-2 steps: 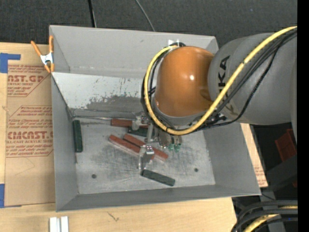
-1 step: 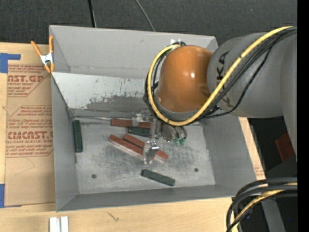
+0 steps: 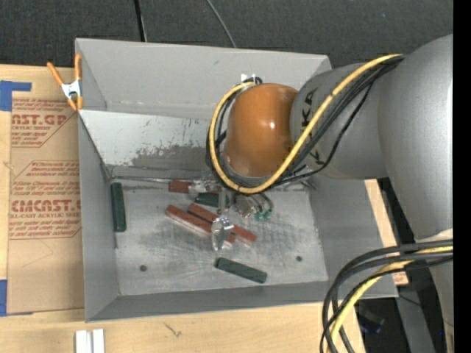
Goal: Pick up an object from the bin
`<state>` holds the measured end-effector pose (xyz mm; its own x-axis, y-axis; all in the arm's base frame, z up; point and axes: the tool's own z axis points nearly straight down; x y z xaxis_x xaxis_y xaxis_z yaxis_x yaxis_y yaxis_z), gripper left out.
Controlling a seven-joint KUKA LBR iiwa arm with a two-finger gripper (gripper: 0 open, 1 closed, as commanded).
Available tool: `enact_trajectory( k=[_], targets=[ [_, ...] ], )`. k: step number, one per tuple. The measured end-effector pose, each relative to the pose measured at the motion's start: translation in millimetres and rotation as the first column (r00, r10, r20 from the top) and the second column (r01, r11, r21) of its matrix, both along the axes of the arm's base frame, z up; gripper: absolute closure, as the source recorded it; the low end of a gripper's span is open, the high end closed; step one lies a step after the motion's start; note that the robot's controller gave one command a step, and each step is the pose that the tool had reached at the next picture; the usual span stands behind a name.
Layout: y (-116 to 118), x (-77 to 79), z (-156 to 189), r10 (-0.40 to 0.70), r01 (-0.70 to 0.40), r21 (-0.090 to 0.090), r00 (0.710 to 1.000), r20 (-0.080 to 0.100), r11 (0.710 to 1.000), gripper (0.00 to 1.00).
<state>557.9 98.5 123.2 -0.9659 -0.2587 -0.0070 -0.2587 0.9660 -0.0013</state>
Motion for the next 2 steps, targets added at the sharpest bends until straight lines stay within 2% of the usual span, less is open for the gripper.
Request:
enact_trajectory(
  k=[1,2],
  targets=[
    [-9.3,-18.4,-48.3,-0.118,0.118,0.002,0.993,-0.008,0.993,1.00],
    [-9.3,-18.4,-48.3,-0.118,0.118,0.002,0.993,-0.008,0.993,1.00]
  ],
)
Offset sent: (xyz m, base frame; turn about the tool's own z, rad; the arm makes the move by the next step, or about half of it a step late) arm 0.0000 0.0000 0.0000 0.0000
